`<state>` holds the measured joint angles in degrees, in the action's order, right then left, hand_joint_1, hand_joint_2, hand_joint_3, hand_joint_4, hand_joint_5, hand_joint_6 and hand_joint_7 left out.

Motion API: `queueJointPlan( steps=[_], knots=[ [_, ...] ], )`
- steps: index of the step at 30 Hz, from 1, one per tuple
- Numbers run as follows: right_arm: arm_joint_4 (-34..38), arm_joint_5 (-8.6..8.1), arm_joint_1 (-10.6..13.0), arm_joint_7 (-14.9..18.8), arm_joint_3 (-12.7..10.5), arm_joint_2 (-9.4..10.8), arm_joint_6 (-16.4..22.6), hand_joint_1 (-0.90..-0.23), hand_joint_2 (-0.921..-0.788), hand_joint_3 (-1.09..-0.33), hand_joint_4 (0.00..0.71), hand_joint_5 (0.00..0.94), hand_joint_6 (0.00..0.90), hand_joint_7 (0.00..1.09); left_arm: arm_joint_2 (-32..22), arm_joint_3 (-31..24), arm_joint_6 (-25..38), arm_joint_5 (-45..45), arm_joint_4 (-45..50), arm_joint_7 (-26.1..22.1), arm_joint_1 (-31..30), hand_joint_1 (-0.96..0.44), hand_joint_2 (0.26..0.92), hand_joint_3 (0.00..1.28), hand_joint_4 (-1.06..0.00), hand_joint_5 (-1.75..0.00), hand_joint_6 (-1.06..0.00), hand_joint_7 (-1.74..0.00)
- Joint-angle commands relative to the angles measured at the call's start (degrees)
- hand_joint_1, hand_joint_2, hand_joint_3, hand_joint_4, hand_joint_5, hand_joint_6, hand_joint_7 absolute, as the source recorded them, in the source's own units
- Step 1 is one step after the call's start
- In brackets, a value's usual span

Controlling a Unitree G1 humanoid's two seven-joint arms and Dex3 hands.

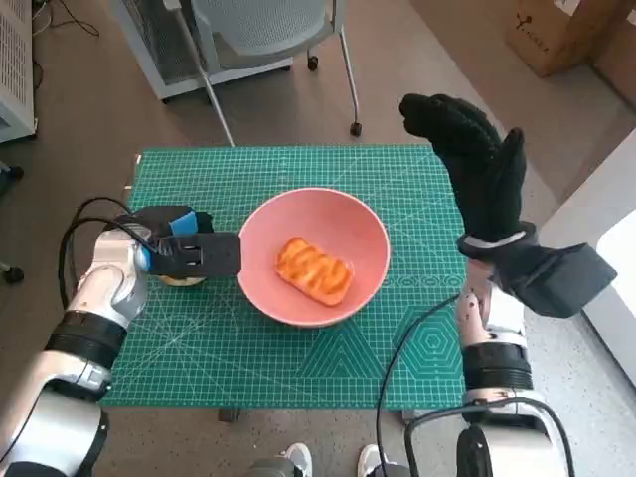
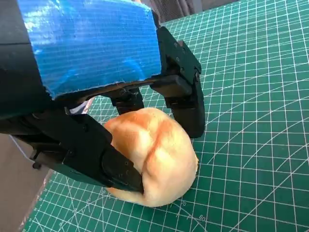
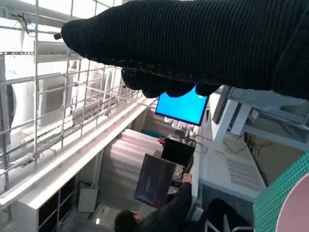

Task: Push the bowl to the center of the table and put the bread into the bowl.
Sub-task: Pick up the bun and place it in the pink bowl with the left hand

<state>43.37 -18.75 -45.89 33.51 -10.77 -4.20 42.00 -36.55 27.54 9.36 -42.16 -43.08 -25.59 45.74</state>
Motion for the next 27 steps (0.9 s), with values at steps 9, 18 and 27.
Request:
queueJointPlan(
  steps=[9, 18, 27],
  knots=[
    [0.1, -0.64, 1.7, 0.6, -0.1, 0.1, -1.0, -0.524, -0.921, -0.409, 0.26, 0.0, 0.463, 0.0, -5.2, -6.7, 7.7, 1.2, 21.2, -8.5, -2.9, 0.0, 0.92, 0.11, -0.6, -1.37, -0.64, -1.05],
    [-0.7, -0.82, 2.2, 0.8, 0.1, 0.1, -1.5, -0.53, -0.921, -0.409, 0.261, 0.0, 0.463, 0.0, -6.2, -15.8, 9.3, 5.4, 41.3, -8.8, -6.6, 0.0, 0.917, 0.09, -0.6, -1.38, -0.69, -0.97],
    [-1.2, -0.34, 2.6, 0.7, 0.3, -0.2, -1.6, -0.536, -0.921, -0.408, 0.261, 0.0, 0.463, 0.0, -3.5, -18.4, 12.7, 5.8, 56.7, -9.3, -7.1, 0.0, 0.917, 0.05, -0.69, -1.11, -0.68, -1.16]
  ],
)
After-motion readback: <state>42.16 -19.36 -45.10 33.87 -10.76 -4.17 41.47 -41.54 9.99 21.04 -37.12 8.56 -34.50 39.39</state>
